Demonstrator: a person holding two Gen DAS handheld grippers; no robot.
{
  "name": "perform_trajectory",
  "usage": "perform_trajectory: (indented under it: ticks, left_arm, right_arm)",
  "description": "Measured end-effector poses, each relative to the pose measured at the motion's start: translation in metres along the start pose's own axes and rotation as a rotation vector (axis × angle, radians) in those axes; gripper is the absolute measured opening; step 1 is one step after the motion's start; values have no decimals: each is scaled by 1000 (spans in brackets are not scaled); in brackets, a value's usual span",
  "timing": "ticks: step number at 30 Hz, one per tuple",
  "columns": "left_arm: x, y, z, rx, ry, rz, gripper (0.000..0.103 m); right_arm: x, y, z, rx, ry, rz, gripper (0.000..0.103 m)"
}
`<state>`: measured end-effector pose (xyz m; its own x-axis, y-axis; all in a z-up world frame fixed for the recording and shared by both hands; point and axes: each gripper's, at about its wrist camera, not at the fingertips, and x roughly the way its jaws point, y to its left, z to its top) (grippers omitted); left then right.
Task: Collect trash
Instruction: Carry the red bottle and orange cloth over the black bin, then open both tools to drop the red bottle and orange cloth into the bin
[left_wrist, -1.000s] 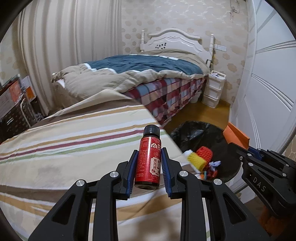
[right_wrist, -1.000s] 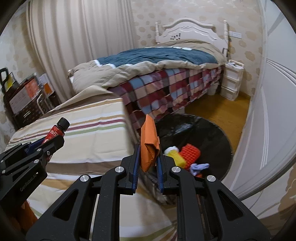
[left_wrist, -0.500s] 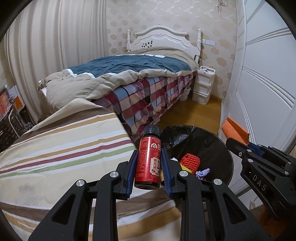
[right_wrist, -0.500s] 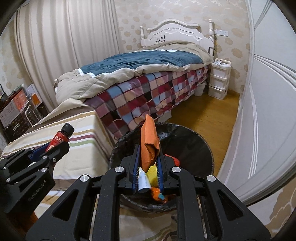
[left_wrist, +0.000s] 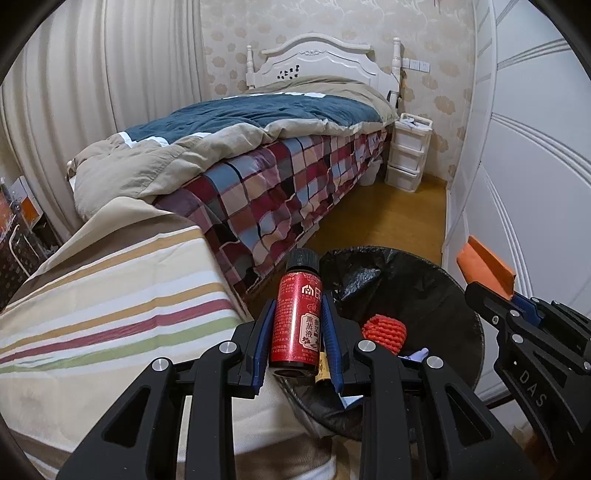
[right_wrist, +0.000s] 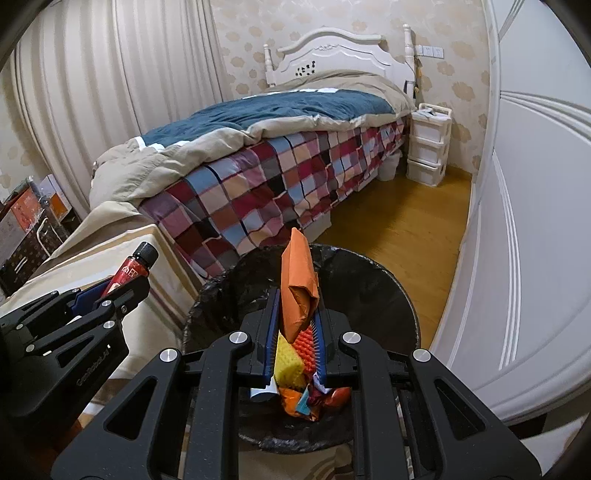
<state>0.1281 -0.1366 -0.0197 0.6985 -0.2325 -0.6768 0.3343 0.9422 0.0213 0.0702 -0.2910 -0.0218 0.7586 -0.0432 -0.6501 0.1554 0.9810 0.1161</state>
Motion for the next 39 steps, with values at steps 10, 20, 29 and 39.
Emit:
perform_trajectory:
  ticks: [10,20,29,39]
  left_arm:
    - [29,-13,9,19,47,5,27]
    - [39,-19,12,36,61,7,27]
    - [41,-21,13,39,61,11,29]
    - [33,-19,15,33,26,26,64]
  right_arm:
    - [26,-9,-1,16,41,-21,16]
    - [37,-17,-3,27,63,-34,16]
    - [42,-19,-3,31,72,-33,18]
    - [38,-25,-3,44,55,-55,40]
